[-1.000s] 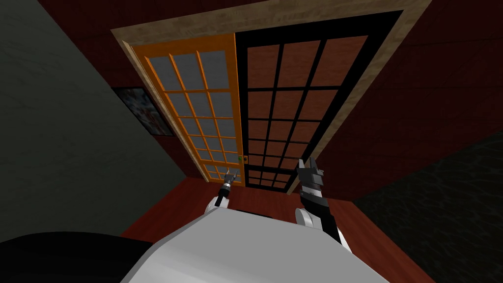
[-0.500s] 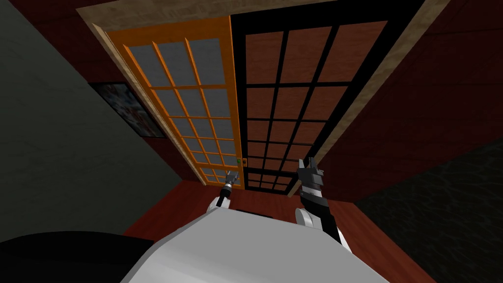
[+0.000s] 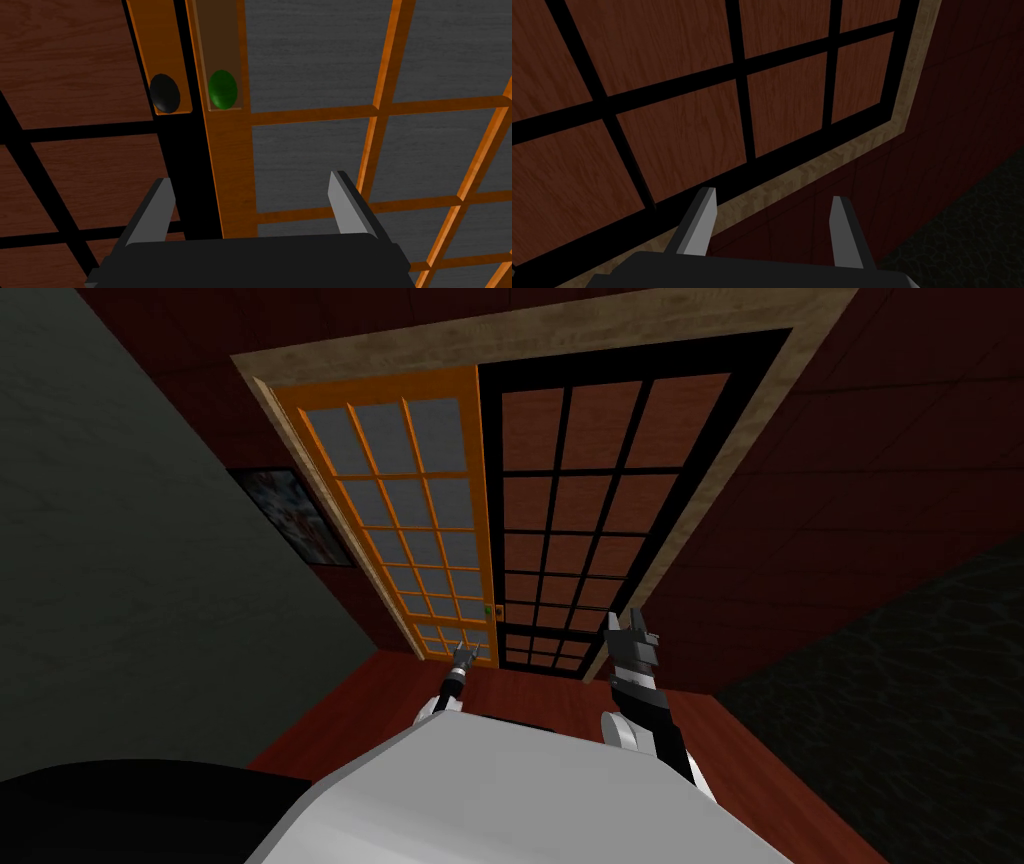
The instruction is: Pull the door open
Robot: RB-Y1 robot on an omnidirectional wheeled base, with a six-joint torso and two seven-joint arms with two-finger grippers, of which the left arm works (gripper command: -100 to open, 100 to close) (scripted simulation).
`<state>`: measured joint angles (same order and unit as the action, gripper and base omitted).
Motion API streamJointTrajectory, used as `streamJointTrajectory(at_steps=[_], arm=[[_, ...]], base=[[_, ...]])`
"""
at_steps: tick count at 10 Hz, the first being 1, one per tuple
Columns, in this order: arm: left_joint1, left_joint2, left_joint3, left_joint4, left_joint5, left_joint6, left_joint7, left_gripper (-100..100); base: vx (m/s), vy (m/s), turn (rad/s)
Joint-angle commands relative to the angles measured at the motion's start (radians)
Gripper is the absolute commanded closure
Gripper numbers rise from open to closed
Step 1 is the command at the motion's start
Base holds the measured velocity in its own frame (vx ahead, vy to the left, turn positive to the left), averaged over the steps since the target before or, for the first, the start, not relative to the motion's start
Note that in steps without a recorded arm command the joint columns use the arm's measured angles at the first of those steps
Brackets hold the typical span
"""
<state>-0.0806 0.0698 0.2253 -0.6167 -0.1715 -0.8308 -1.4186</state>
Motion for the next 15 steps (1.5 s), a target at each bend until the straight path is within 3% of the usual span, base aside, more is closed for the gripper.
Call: streamJointTrajectory(at_steps=[1,3,4,5,8,9,12,13,15], arm=[[0.030,0.012,0.011,-0.008,0.006,0.011,0.004,-100],[0.043,0.022,0.022,-0.001,0.011,0.012,0.004,-100],[0.066,0.039,0.040,0.013,0.021,0.013,0.005,-100],[0.066,0.039,0.040,-0.022,0.021,0.013,0.005,-100],[0.066,0.039,0.040,0.013,0.021,0.013,0.005,-100],[0.093,0.058,0.063,0.028,0.033,0.014,0.005,-100],[0.136,0.092,0.106,0.056,0.057,0.015,0.006,-100],[0.136,0.092,0.106,-0.004,0.057,0.015,0.006,-100],[0.136,0.092,0.106,0.048,0.057,0.015,0.006,-100]], base=[[-0.084,-0.012,0.012],[-0.135,-0.007,0.015],[-0.124,0.025,-0.001],[-0.125,0.016,0.011],[-0.023,0.000,-0.002],[-0.076,-0.003,-0.003],[-0.167,0.032,-0.011],[-0.125,0.050,-0.009],[-0.022,0.008,-0.003]])
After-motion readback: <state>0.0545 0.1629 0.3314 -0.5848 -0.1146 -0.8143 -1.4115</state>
